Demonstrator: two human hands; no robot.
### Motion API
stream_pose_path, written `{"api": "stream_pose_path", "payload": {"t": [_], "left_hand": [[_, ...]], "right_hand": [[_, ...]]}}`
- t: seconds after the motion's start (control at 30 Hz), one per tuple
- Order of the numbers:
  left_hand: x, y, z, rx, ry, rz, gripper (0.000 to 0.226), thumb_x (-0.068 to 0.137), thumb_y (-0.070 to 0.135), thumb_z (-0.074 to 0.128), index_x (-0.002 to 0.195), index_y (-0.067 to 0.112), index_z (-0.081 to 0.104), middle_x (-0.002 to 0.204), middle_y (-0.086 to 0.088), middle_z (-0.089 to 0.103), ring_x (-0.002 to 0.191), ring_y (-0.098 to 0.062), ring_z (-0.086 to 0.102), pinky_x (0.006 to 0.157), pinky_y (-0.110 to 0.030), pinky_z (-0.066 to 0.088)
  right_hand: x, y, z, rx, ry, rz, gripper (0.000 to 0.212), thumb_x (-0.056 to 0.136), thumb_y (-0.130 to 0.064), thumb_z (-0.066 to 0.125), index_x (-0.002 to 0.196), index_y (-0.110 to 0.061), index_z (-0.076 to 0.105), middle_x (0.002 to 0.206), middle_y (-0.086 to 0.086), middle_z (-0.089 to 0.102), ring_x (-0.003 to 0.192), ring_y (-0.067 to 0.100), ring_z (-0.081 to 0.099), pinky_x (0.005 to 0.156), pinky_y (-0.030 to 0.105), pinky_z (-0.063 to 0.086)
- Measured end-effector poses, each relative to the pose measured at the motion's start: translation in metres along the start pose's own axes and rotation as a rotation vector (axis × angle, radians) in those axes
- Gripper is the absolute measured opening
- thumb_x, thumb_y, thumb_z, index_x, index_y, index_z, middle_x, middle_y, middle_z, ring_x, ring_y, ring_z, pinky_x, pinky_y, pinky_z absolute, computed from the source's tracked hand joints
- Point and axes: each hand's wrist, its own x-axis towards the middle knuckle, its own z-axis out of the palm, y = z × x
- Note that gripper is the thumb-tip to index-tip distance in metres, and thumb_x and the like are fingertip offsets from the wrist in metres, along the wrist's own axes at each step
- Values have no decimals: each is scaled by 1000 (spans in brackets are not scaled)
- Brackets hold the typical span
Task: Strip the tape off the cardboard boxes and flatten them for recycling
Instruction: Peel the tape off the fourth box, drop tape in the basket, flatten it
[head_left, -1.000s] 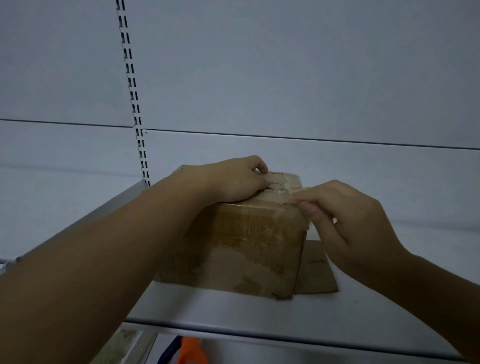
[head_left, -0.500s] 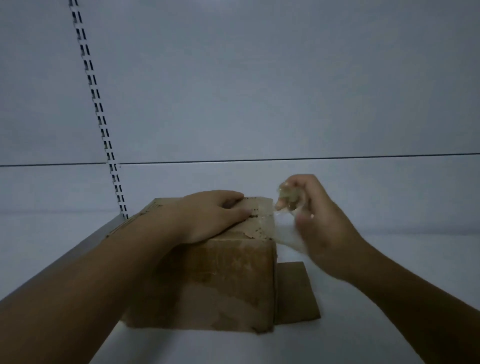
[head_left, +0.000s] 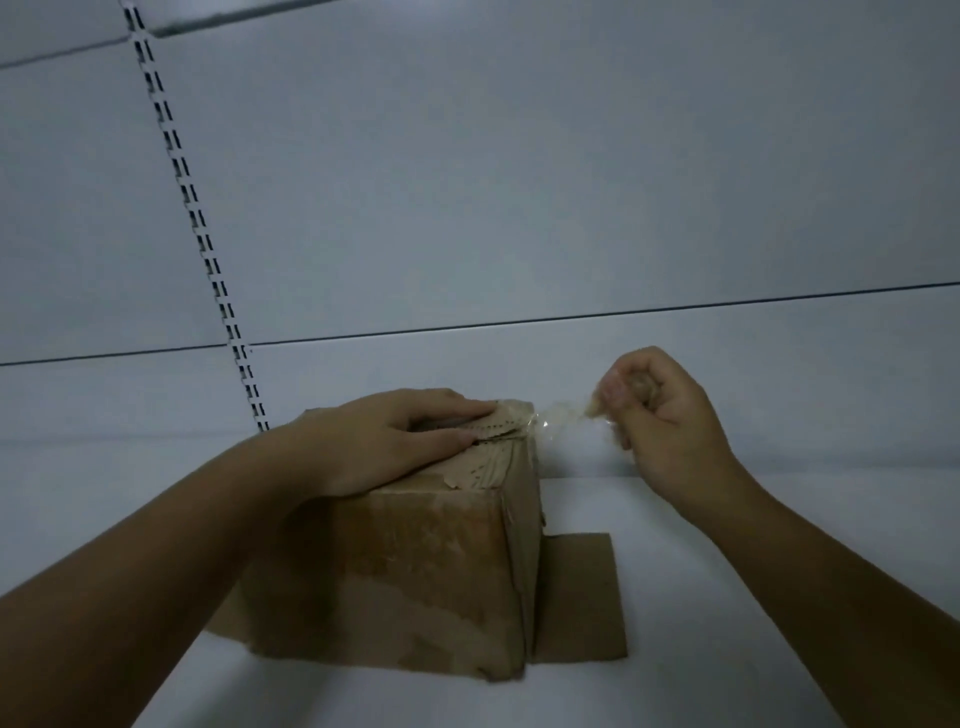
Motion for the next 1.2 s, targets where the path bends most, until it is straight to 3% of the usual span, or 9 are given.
{"api": "stream_pose_path", "payload": {"t": [0.2, 0.37, 0.47, 0.67, 0.73, 0.8, 0.9, 1.03, 1.2], "left_hand": [[1, 5, 0, -68, -17, 79, 39, 80, 56, 45, 119, 63, 47, 124, 44, 44, 117, 21, 39, 94, -1, 29], [8, 2, -3, -114, -12, 30, 38, 74, 57, 52, 111, 57, 59, 132, 38, 42, 120, 20, 37, 101, -14, 28], [10, 4, -3, -161, 5, -16, 34, 72, 59, 54, 103, 50, 67, 129, 35, 48, 118, 16, 44, 105, -22, 31], [42, 51, -9, -14, 246, -30, 13, 80, 31, 67, 71, 35, 75, 107, 23, 67, 95, 6, 62, 89, -23, 48], [58, 80, -7, -99, 289, 29, 11, 81, 29, 68, 89, 36, 71, 107, 18, 68, 92, 2, 64, 92, -29, 49], [74, 105, -1, -60, 169, 34, 42, 80, 36, 68, 119, 43, 54, 123, 14, 58, 98, -4, 61, 90, -26, 48], [99, 131, 9, 18, 33, 30, 64, 79, 39, 69, 135, 40, 38, 126, 4, 56, 89, -13, 61, 74, -24, 51], [128, 165, 3, -257, 63, 138, 33, 73, 35, 75, 101, 25, 61, 87, 0, 73, 71, -16, 71, 62, -29, 56], [169, 222, 11, -145, 262, 504, 14, 76, 25, 71, 72, 35, 61, 66, 10, 71, 50, -9, 67, 55, -33, 54]], "right_hand": [[23, 33, -10, 143, 447, 313, 18, 95, -20, 48, 79, -25, 50, 58, -11, 60, 52, 8, 47, 47, 22, 39], [31, 36, -30, 285, 683, 364, 15, 96, -21, 46, 81, -23, 49, 63, -6, 57, 56, 8, 47, 54, 23, 42], [33, 31, -60, 469, 812, 386, 15, 96, -19, 45, 81, -22, 48, 61, -3, 56, 46, 6, 45, 42, 19, 36], [21, 18, -54, 634, 498, 323, 19, 92, -8, 48, 76, -18, 54, 57, -3, 65, 58, 12, 54, 54, 23, 33], [19, 13, -48, 773, 366, 323, 15, 93, -10, 47, 80, -15, 54, 66, 3, 68, 67, 17, 57, 56, 25, 34], [16, 8, -46, 839, 242, 347, 11, 91, -19, 49, 89, -12, 57, 82, 9, 70, 77, 22, 61, 59, 27, 40], [10, -2, -51, 858, 157, 332, 39, 74, -42, 59, 101, -13, 62, 104, 13, 70, 91, 25, 66, 69, 31, 53], [5, -33, -86, 467, 129, 235, 37, 84, -50, 50, 105, -23, 65, 117, 5, 66, 106, 20, 64, 88, 38, 53], [-3, -81, -159, -26, 160, 164, 52, 89, -55, 42, 129, -24, 53, 127, -2, 56, 113, 13, 56, 86, 30, 55]]}}
